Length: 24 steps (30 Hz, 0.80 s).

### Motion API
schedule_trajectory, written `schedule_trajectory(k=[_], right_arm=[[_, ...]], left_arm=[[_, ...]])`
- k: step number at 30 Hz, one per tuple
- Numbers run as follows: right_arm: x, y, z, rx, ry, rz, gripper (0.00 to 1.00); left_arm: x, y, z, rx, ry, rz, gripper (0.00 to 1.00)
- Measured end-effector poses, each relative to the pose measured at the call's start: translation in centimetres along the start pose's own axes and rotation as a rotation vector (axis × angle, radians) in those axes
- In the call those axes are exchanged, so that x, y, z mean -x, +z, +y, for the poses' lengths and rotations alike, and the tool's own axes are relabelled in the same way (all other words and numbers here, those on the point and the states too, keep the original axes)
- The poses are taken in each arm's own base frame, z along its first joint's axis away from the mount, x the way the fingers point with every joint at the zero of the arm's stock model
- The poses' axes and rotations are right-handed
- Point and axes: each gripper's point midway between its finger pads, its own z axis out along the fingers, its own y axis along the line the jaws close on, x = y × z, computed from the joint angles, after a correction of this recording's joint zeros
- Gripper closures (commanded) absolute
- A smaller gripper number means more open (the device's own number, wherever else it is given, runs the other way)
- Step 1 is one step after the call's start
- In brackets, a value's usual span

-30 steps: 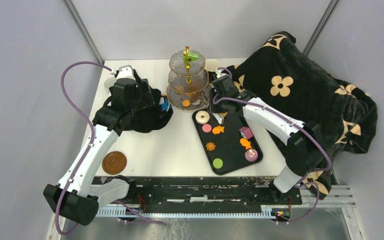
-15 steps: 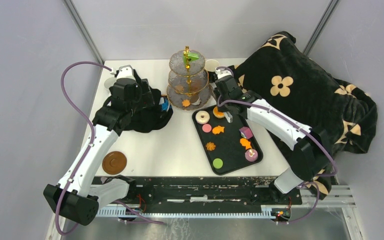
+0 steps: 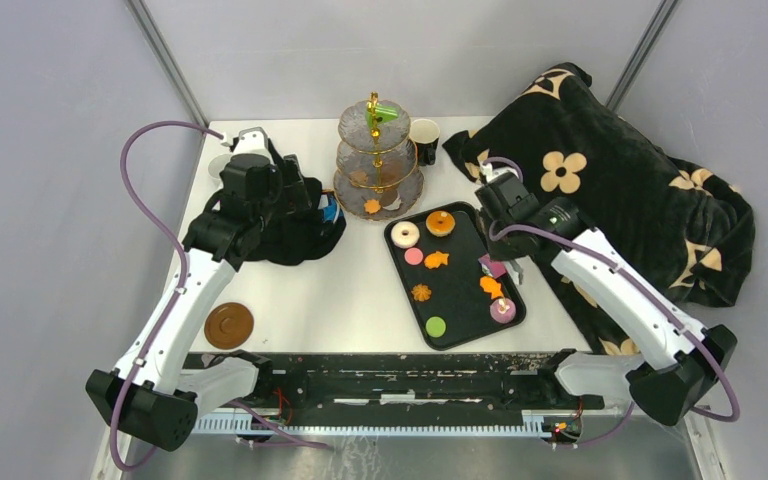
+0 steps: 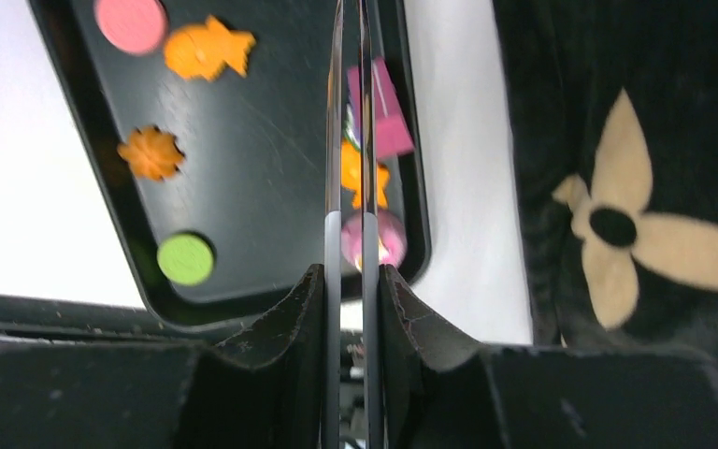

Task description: Serve the afternoon tea

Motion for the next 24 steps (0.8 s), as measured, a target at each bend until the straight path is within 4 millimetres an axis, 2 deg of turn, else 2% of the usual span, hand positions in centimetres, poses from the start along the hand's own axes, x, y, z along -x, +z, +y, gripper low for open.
schedule_trajectory(k=[4, 9, 14, 24], right_arm=[[-2.7, -1.6, -1.4, -0.031, 0.011, 0.080, 0.98], [-4.7, -3.2, -2.6, -0.054, 0.029, 0.131, 0.87], [-6.1, -4.0, -3.1, -0.063, 0.028, 0.180, 0.77], [-7.6, -5.5, -3.7, -0.054, 0.043, 0.210, 0.67]], left_arm=[[-0.2, 0.0, -0.5, -0.029, 0.000, 0.010, 0.01], [-0.4, -0.1, -1.2, -0.066, 0.000, 0.024, 0.01], [-0.6, -0.2, -1.6, -0.091, 0.000, 0.034, 0.01], [-0.7, -0.3, -2.0, -0.112, 0.000, 0.042, 0.01]])
